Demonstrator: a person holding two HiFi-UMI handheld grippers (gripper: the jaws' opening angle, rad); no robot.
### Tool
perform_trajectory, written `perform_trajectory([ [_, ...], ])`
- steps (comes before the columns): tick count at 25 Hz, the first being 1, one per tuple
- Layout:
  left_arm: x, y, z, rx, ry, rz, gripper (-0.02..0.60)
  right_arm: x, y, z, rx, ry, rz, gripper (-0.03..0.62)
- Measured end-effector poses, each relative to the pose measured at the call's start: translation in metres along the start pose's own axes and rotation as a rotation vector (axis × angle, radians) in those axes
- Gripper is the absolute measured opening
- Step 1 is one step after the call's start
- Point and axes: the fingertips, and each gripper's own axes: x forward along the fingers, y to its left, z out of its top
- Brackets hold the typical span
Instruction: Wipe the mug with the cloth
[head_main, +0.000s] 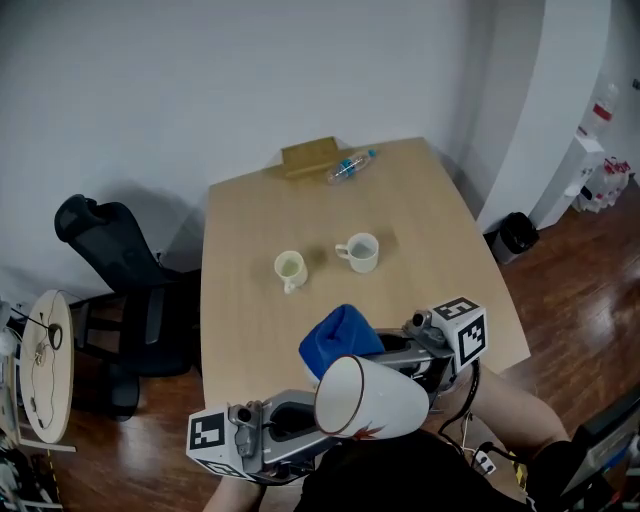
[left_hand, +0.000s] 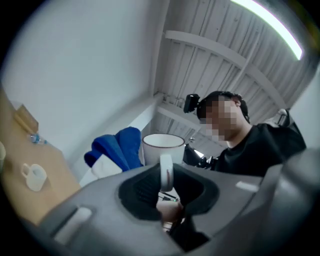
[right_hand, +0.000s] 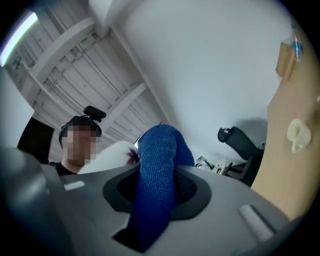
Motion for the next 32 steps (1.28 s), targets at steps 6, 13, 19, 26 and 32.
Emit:
perform_trajectory([
  [6,0.004,0.015,0.016,-0.022,-0.102,0.057,0.063,0.0,-0.01,-0.008,0.152,-0.154,0.037,0.114],
  [13,-0.033,0.067,0.047,-0.023,-0.296,0.37,0.063,-0.066,-0.035,0.085,-0.239,-0.374,-0.443,0.114],
  [19,-0.068,0.11,0.052,-0.115,-0.388,0.606,0.063,-0.027,0.027,0.1,-1.082,-0.103,-0.759,0.114],
  [26,-0.062,0.114,0.055,-0.305,-0.55,0.519,0.063,0.039,0.002,-0.006,-1.89,0.477,-0.73,0.115],
  [32,-0.057,0.112,0.049,-0.369,-0.556,0.482,0.061,0.043,-0.001,0.005,-1.947,0.478,-0.741,0.114],
])
